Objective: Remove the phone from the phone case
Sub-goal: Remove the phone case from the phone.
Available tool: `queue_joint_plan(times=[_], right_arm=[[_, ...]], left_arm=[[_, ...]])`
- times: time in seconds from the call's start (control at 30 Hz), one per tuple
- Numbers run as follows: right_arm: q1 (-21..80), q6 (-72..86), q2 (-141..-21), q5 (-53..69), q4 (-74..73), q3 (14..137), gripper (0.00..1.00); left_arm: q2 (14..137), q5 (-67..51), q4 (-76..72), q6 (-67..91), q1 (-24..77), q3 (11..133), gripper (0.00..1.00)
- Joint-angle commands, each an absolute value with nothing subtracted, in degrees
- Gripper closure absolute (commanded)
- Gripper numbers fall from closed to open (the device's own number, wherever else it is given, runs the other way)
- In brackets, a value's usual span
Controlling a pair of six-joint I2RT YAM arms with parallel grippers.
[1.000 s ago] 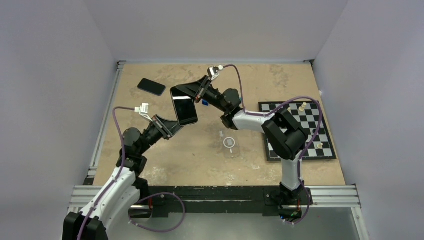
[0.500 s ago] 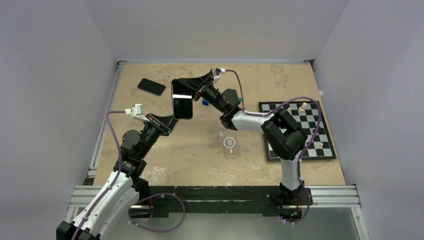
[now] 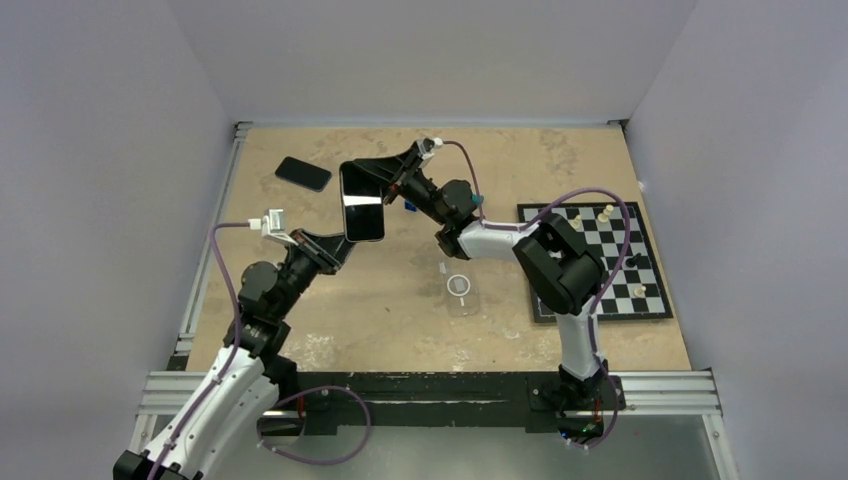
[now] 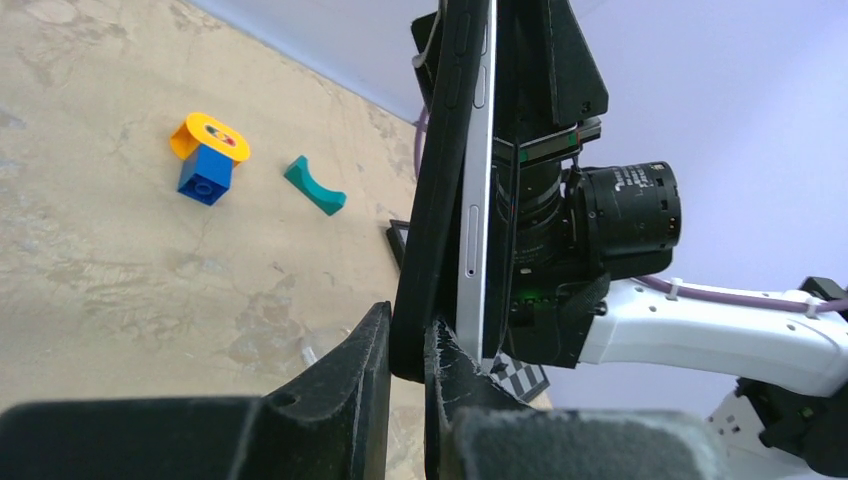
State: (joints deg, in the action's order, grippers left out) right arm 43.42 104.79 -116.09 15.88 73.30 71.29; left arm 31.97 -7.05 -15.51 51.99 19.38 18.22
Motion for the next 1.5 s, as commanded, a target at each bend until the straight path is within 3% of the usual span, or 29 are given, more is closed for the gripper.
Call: queue_joint_plan(times=[0.0,0.17,0.3,0.43,0.5,0.57,0.6,0.63,0.7,0.8,0.87,1.17,1.3,1.33,1.47], right_arm=[[46.67,120.02,-110.6,26.84,88.8,73.8,1.0],[47.94,122.13,-111.42,24.79,94.9,69.7,1.0],[49.52,121.68,-111.45,24.47,94.25,71.33,1.0],[50.89,121.06,-112.0,24.12,92.16,73.76,1.0],[51.25,119.78,-111.98,24.17,90.1,74.72,1.0],[51.43,118.4,-111.97,24.55,87.75,75.95,1.0],[51.54,118.07,-111.91,24.54,87.04,76.6,1.0],[51.65,117.78,-111.7,24.48,86.11,77.22,1.0],[51.76,117.17,-110.87,23.58,83.59,78.01,1.0],[51.7,120.34,-110.7,21.75,83.27,78.81,1.0],[51.41,123.43,-110.98,19.92,84.16,79.08,1.0],[47.25,128.11,-109.19,18.68,87.53,76.26,1.0],[45.36,122.19,-108.35,22.26,86.33,72.64,1.0],[45.02,121.63,-109.05,23.26,87.35,71.97,1.0],[42.99,119.48,-111.15,26.33,91.85,69.16,1.0]], left_arm=[[35.7,-9.27,-7.83,53.83,15.56,16.13,0.97],[44.13,-27.28,-34.91,67.76,15.56,11.45,0.65],[53.46,-34.48,-42.93,69.05,15.72,13.16,0.56],[57.69,-33.16,-48.27,69.92,15.78,12.82,0.62],[58.52,-32.3,-48.28,68.71,15.95,13.4,0.73],[58.97,-30.48,-45.19,66.14,15.99,14.38,0.91],[57.93,-27.74,-41.98,63.58,16.04,14.61,0.94],[55.99,-23.02,-37.22,60.05,16.23,14.92,1.0],[49.86,-4.63,-20.42,51.33,18.71,16.04,1.0],[43.24,26.09,-18.93,39.32,25.76,14.0,1.0],[42.58,32.74,-17.99,34.29,26.52,15.38,1.0],[41.19,36.02,-21.41,27.88,26.81,15.21,1.0],[39.83,21.59,-16.87,34.74,26.77,17.64,1.0],[39.37,16.57,-13.7,37.5,26.74,19.17,0.93],[34.2,-1.26,-1.76,48.09,26.72,21.02,0.49]])
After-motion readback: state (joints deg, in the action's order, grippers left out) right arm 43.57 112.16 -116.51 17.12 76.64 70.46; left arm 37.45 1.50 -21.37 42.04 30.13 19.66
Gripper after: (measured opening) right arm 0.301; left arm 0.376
